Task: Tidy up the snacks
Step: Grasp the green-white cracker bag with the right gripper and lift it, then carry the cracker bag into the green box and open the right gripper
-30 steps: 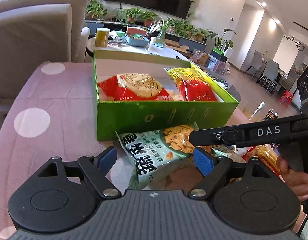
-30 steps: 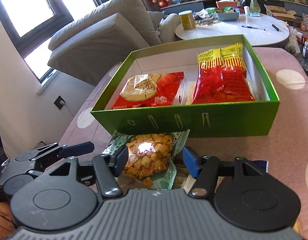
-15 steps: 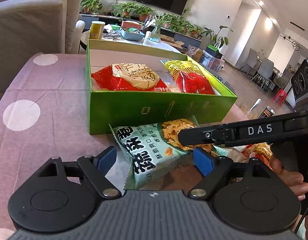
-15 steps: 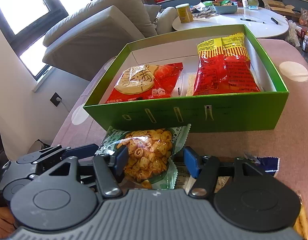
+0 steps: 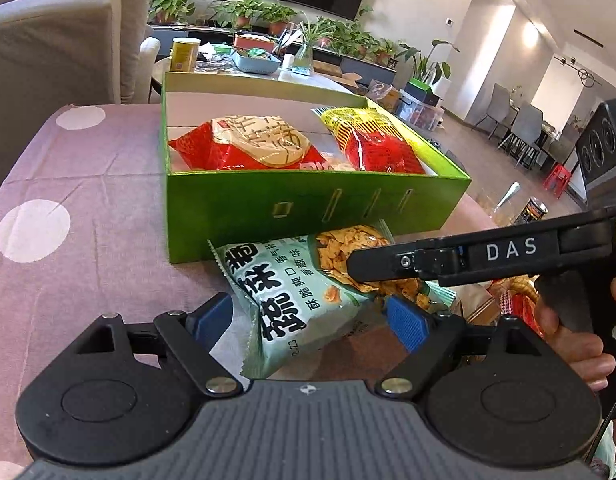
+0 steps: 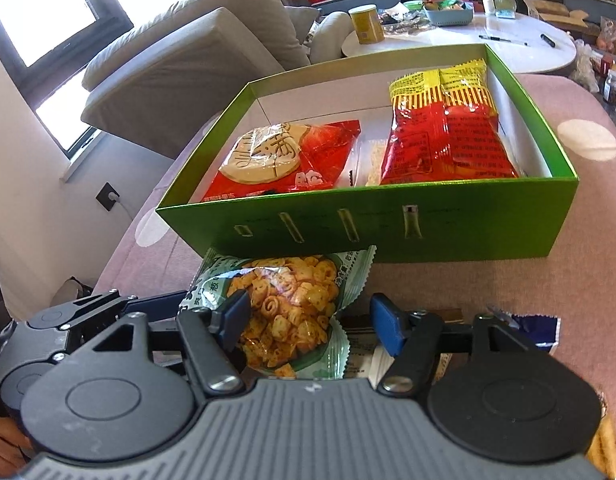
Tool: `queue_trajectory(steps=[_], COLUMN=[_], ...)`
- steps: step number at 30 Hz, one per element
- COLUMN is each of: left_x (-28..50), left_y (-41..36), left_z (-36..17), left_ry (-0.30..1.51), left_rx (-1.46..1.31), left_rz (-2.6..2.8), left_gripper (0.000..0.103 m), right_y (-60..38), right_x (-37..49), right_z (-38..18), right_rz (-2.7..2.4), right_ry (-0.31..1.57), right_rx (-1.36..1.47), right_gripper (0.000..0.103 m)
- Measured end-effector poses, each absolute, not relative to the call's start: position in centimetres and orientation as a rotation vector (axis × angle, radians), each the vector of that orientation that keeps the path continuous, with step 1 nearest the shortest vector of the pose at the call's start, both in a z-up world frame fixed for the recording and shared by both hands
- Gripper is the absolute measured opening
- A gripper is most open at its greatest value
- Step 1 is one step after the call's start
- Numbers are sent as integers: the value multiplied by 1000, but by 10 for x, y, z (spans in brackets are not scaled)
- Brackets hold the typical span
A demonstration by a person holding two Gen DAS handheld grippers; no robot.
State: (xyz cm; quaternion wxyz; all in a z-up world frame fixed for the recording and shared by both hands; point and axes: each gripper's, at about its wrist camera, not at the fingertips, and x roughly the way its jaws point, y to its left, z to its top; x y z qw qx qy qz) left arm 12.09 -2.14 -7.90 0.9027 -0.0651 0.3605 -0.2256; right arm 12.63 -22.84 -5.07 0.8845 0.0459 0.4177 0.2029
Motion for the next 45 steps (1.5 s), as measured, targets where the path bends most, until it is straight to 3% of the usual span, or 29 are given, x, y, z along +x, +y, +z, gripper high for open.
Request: queue_trajectory(steps=[24,45], left_x=[107,120], left_y=[-24,-31], left_z=[-65,17], left_ry=[706,473], left_rx=[-145,-86], left_rz=[-475,-444], left_gripper=[78,78], right_y=[-214,-209], right_x=[107,115], right_z=[-45,35], right_rz=[467,508], right_ry=[858,604], right_rx=[97,36], right_gripper=[64,64])
